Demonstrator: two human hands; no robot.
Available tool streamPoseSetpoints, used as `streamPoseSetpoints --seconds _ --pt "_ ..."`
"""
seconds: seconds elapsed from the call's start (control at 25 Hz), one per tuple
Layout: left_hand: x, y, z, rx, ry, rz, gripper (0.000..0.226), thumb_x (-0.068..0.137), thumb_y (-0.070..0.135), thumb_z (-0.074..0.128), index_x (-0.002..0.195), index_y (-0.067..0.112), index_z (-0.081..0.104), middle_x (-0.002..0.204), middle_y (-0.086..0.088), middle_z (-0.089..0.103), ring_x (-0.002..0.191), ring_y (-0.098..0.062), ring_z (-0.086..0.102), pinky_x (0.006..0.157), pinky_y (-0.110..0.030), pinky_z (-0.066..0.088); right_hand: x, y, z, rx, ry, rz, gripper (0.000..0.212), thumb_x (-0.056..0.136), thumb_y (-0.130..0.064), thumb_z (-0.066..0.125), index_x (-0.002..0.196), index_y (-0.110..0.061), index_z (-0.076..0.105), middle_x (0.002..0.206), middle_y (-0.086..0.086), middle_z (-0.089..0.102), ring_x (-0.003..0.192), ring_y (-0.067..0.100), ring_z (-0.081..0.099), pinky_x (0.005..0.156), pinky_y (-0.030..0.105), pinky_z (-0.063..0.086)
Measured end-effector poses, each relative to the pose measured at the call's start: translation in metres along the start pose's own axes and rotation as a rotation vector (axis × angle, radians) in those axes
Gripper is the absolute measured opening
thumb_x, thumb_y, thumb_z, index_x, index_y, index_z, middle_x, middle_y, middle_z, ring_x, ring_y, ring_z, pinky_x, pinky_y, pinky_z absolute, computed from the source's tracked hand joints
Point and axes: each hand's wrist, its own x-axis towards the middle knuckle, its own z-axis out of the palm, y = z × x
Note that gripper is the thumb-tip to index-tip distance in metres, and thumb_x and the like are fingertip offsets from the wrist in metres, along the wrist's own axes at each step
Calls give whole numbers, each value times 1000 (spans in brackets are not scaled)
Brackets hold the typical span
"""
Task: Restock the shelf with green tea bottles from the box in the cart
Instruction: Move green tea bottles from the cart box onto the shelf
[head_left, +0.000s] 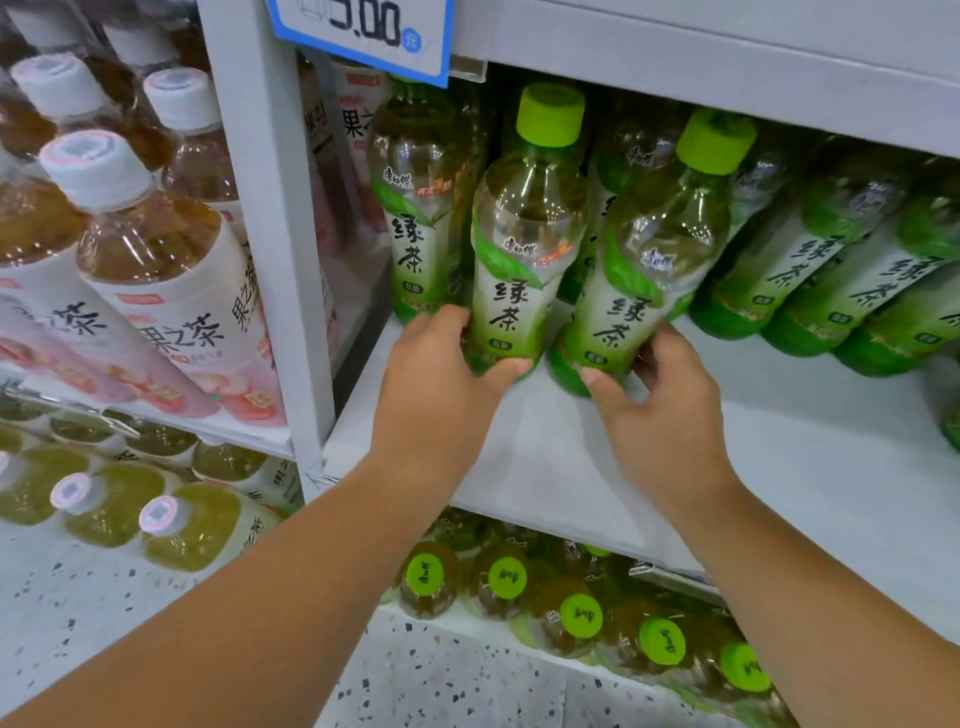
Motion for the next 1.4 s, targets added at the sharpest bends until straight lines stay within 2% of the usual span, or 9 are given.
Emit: streamPoseSetpoints --seconds 0.12,0.28,0.52,0.6,0.72,0.88,1.08,1.16,1.4 --pt "5 5 8 67 57 -34 41 79 48 81 101 17 67 100 -1 55 84 -15 46 68 -19 30 12 3 9 53 30 4 49 83 -17 78 128 -23 58 119 -6 66 111 -1 62 92 12 47" --pt "8 6 14 49 46 -34 36 85 45 77 105 15 70 103 -5 56 89 -18 50 71 -18 32 16 5 15 123 55 -17 49 84 -13 77 129 -17 59 118 -11 67 112 -4 61 92 9 45" --pt "-1 -7 14 -88 43 -80 14 83 28 82 92 23 73 82 4 65 69 1 59 61 -2 38 15 11 14 232 9 46 44 87 -11 75 129 -11 61 122 -1 69 114 11 65 102 38 51" --pt "1 -8 17 -143 64 -153 15 82 31 83 91 23 75 79 6 67 71 -3 62 64 -9 46 15 11 12 237 -3 73 42 88 -10 73 129 -11 61 121 0 69 113 11 66 102 39 51" --pt "5 -5 20 -171 107 -222 19 81 34 83 94 22 76 83 5 70 78 -14 66 79 -34 57 17 11 11 184 -27 72 43 92 -11 69 133 -11 58 123 4 66 115 13 63 104 39 49" --pt "8 -7 25 -143 122 -223 24 79 38 84 82 16 74 77 3 67 73 -19 63 73 -38 56 17 9 12 131 -58 46 46 95 -15 64 140 -14 53 129 0 64 118 6 60 105 30 48" --pt "10 -12 29 -16 140 -165 31 83 41 79 97 14 77 88 0 67 67 -4 51 59 -10 34 18 6 13 167 -76 60 54 97 -12 60 149 -18 43 137 -10 61 123 -2 56 106 24 44" --pt "9 -12 30 10 158 -138 33 84 41 79 105 15 78 92 2 66 69 2 51 59 -3 34 19 8 12 197 -68 75 54 97 -11 61 148 -16 44 137 -10 61 122 -4 57 104 20 44" --pt "9 -10 28 9 149 -127 33 85 41 78 102 13 77 91 1 66 70 2 52 60 -1 34 18 8 14 201 -48 65 50 95 -16 65 143 -16 50 132 -9 64 121 2 60 107 34 47"
